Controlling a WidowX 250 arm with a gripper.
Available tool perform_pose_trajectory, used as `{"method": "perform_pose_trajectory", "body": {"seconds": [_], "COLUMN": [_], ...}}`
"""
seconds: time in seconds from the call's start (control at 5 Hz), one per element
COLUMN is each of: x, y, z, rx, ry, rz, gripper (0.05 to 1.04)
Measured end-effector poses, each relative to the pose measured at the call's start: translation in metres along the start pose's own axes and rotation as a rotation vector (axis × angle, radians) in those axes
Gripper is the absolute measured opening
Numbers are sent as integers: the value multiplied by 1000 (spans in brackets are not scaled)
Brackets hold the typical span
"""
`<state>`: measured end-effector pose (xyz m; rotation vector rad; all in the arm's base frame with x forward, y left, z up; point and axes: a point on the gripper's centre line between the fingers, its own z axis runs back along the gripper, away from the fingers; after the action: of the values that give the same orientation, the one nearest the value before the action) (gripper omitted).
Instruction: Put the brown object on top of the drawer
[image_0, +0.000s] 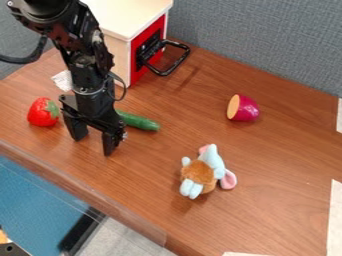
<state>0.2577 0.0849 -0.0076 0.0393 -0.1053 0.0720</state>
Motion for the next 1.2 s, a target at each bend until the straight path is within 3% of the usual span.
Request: {"method": "perform_pose_trajectory", "body": {"seconds": [0.2, 0.8, 1.2], "x": [0, 6, 20], "y": [-3, -90, -146], "z": [1, 70, 56], "rx": [-8, -160, -241], "ry": [0, -146, -115], "rz": [7, -102, -211], "gripper": [1000, 999, 999]}}
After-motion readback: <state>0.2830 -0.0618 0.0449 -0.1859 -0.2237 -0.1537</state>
